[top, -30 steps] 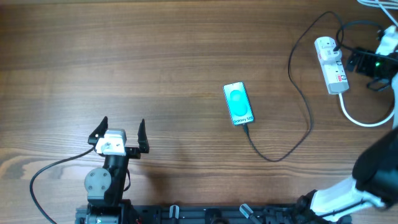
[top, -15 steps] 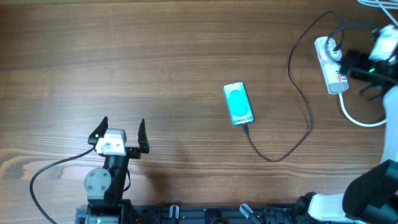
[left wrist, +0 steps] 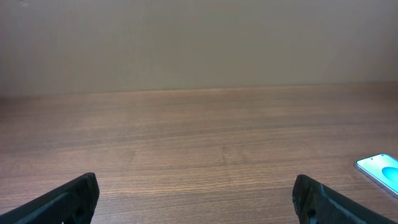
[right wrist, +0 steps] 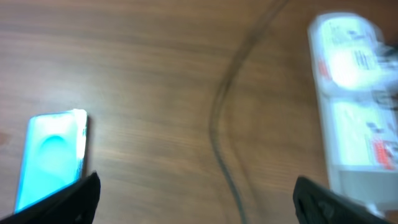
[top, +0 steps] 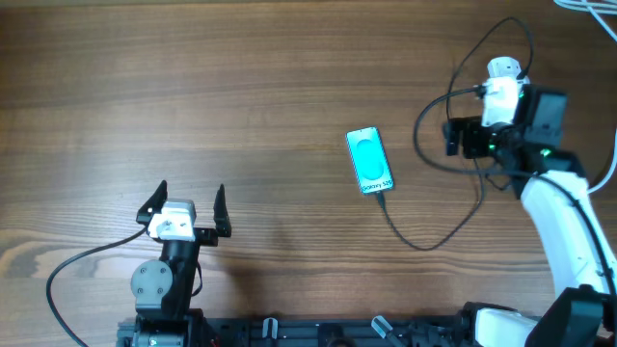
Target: Plug charger to phone and switch on socket
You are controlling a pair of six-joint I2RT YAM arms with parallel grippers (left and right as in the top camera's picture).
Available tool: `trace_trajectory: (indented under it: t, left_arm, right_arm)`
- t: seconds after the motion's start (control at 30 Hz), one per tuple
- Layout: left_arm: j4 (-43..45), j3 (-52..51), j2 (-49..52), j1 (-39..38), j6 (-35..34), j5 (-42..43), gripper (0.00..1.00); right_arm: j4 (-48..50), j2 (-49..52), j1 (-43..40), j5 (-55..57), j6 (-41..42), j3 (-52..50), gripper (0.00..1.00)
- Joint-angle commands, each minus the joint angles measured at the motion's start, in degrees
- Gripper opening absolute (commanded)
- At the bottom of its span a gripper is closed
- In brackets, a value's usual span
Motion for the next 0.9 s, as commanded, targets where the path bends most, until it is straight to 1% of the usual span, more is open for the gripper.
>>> trace_trajectory:
  t: [0.0, 0.1, 0.3, 0.43, 0.57, 0.73, 0.87]
  left_arm:
    - [-0.5, -0.2, -0.5, -0.3, 1.1, -0.8, 1.0]
    - [-0.5, -0.2, -0.5, -0.3, 1.1, -0.8, 1.0]
    - [-0.5, -0.2, -0.5, -0.3, 1.1, -0.8, 1.0]
    - [-0.5, -0.2, -0.5, -0.3, 1.1, -0.8, 1.0]
    - [-0.5, -0.2, -0.5, -0.3, 1.1, -0.8, 1.0]
    - [-0.5, -0.2, -0.5, -0.3, 1.1, -0.8, 1.0]
    - [-0.5, -0.2, -0.5, -0.3, 1.1, -0.8, 1.0]
  right_arm:
    - [8.4, -0.7, 2.1, -8.7, -2.7, -7.4, 1.0]
    - [14.1, -0.7, 3.1, -9.2, -2.7, -12.0, 1.0]
    - [16.3, -0.9, 3.1, -10.8, -2.5, -17.1, 1.0]
    - [24.1, -1.4, 3.1, -13.0, -2.4, -23.2, 1.0]
    - [33.4, -3.6, 3.2, -12.9, -2.5, -31.2, 1.0]
    - [37.1, -8.1, 3.2, -12.3, -2.6, -37.6, 1.0]
    - [42.9, -12.0, 3.2, -12.3, -2.5, -43.1, 1.0]
